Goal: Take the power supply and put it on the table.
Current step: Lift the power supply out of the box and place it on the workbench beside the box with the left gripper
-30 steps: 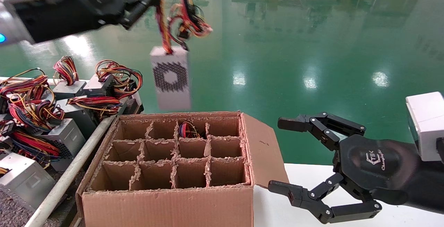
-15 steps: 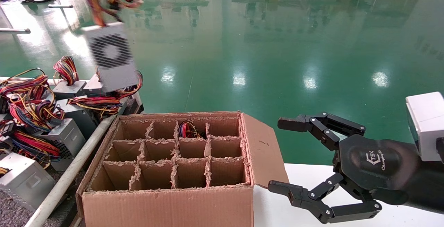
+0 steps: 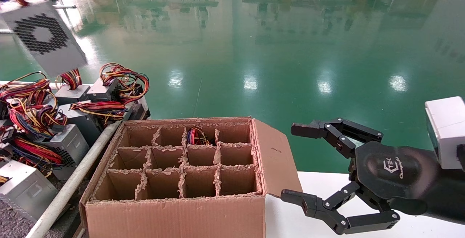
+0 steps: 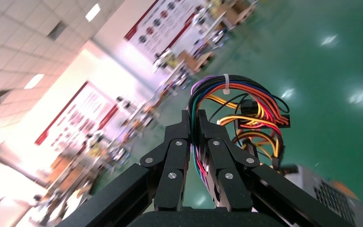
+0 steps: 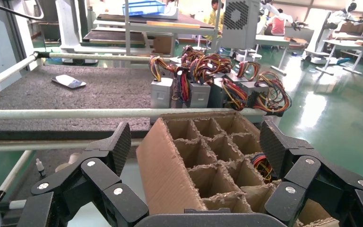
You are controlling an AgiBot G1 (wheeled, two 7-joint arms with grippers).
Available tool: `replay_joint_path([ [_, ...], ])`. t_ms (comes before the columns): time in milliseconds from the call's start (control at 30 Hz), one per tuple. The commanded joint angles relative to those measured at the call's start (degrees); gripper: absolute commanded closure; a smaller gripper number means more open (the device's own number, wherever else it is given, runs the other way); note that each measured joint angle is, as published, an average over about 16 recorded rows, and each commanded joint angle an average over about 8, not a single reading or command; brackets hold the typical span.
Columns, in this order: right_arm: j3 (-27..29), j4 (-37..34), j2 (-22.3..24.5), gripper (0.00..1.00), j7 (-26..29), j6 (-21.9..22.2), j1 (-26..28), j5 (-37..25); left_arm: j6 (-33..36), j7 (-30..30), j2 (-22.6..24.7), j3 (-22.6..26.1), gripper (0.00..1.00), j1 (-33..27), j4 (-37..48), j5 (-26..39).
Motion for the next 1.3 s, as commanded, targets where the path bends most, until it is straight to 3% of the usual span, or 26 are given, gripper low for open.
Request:
replay_joint_path([
  [33,0.00,0.00,0.00,0.00,0.00,0.00,0.00,0.00,-0.05,-0.33,-1.71,0.76,1.00,-1.56,-0.36,1.18],
  [433,0.00,0.00,0.00,0.00,0.00,0.00,0.00,0.00,7.02,-6.48,-13.54,4.44,1.00,-6.87,-9.31,7.05],
  [667,0.00,0.00,0.00,0.00,0.00,0.00,0.00,0.00,13.41,-11.12,-20.64,5.21,1.00,-6.77,-17.29,7.69],
  [867,0.00,0.00,0.00,0.00,0.00,0.00,0.00,0.00,14.58,-16.00,-26.14,5.49,1.00,-5.11,-25.12,7.04],
  [1067,0.00,-0.01,0.00,0.00,0.00,0.00,-0.01,0.01,13.47,-20.30,-29.18,5.74,1.00,-3.16,-31.72,5.83],
  [1300,0.01,-0.02,0.00,0.00,0.00,0.01,-0.02,0.02,12.97,-20.89,-29.80,5.80,1.00,-2.63,-33.28,5.27],
])
